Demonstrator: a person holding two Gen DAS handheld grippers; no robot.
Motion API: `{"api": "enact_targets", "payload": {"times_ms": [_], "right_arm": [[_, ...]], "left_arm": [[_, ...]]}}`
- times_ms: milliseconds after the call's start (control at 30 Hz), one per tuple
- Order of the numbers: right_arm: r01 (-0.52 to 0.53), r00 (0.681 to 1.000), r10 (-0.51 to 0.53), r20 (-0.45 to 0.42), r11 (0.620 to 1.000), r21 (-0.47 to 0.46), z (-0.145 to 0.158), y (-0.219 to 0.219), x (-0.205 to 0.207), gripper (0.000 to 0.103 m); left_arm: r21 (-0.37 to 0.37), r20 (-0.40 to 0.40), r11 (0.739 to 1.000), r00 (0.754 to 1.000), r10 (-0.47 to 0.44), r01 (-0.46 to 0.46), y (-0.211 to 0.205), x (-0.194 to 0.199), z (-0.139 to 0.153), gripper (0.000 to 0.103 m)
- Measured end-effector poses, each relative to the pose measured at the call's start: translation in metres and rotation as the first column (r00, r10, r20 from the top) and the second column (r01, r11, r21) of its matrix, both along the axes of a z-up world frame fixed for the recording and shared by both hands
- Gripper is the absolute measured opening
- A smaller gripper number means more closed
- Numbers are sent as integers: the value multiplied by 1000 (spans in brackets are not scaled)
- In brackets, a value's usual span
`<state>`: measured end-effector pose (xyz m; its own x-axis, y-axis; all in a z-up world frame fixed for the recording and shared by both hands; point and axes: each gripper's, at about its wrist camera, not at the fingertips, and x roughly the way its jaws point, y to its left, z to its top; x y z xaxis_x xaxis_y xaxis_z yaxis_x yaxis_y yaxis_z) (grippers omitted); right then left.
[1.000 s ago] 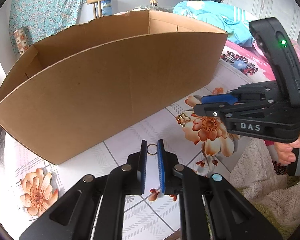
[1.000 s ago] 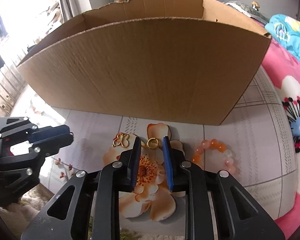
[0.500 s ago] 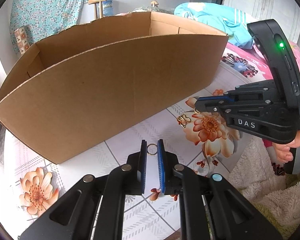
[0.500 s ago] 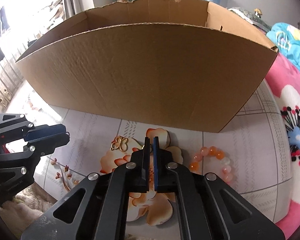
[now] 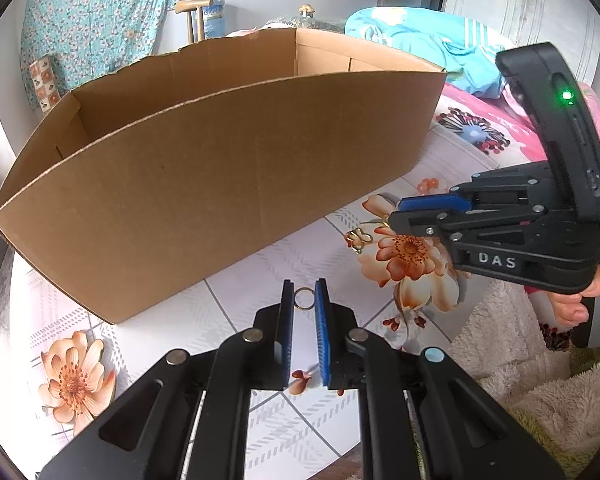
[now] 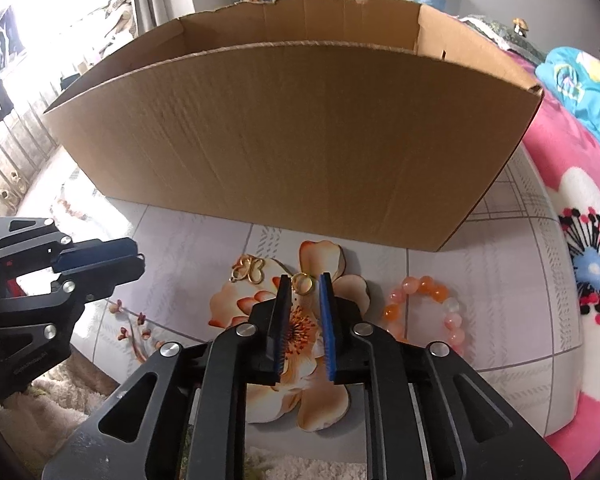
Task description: Organize jewelry
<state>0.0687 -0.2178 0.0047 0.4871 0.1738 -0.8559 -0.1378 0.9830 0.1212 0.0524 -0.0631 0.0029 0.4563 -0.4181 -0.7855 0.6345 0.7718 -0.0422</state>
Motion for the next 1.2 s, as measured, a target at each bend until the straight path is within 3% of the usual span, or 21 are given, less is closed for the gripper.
{"api": "enact_targets", "payload": {"times_ms": [100,233,433,667,767,833,867,1200], "right_arm": [[-9,1000,10,-16,1000,26,-1,0,1,21],[-37,998,44,-48,991,125,0,0,2,21],[-65,998,65,-6,998,6,2,1,6,21],[-299,954,299,-12,950,-93,-3,16,12,21],[-364,931,363,-35,929,-70,-4,13,19,19],[-395,919,393,-47,917,-59,-4,8,24,9],[-403,915,401,-52,914,-50,-3,5,26,8],[-391,920,390,-39,920,-8,4,-5,19,3]], "left_arm": [[0,-1,1000,1000,-1,1,0,0,0,10],[-8,-8,1000,1000,3,-3,1,1,-1,10],[-10,-17,1000,1000,1,-1,2,3,-3,10],[-2,-25,1000,1000,-4,4,1,6,-5,10],[1,-23,1000,1000,-3,3,0,6,-5,10],[2,-20,1000,1000,-2,2,0,6,-4,10],[2,-18,1000,1000,0,0,0,5,-4,10],[0,6,1000,1000,0,0,2,-3,3,10]]}}
